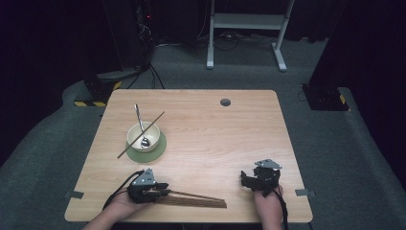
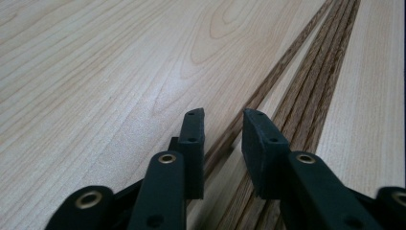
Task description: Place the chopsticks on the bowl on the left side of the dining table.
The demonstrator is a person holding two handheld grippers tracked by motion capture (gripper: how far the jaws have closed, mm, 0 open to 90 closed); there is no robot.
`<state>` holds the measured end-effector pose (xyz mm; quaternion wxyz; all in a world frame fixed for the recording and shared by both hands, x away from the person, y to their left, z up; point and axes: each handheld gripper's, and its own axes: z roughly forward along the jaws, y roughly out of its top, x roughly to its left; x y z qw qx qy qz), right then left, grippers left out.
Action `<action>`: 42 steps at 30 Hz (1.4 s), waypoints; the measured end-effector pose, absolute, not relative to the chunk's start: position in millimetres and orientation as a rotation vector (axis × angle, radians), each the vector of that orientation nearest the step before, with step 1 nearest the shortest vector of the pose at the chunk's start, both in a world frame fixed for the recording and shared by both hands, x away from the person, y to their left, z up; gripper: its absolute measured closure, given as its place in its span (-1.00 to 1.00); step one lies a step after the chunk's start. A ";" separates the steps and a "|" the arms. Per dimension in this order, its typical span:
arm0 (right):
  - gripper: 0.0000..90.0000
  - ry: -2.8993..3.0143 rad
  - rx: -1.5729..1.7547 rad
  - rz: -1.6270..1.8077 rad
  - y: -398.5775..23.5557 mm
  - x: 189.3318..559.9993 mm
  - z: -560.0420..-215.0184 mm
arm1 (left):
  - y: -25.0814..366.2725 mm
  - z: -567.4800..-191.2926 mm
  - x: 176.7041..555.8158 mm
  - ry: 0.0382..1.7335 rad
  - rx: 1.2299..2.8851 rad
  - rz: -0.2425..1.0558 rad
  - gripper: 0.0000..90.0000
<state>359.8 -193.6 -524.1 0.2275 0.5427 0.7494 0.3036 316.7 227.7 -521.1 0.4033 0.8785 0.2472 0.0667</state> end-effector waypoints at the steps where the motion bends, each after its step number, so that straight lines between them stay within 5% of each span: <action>1: -0.80 2.066 1.492 0.837 -193.7 359.9 -524.1 | 228.0 -521.2 317.0 0.627 2.218 0.169 0.62; 27: -0.80 2.068 1.490 0.838 -193.9 360.1 -524.1 | 251.1 -522.9 329.5 0.830 2.147 0.255 0.84; 38: -0.80 2.068 1.490 0.838 -193.8 360.1 -524.1 | 239.7 -519.8 319.9 0.757 2.230 0.409 0.73; 42: -0.80 2.068 1.489 0.837 -193.8 360.1 -524.1 | 240.8 -520.7 321.7 0.789 2.204 0.365 0.78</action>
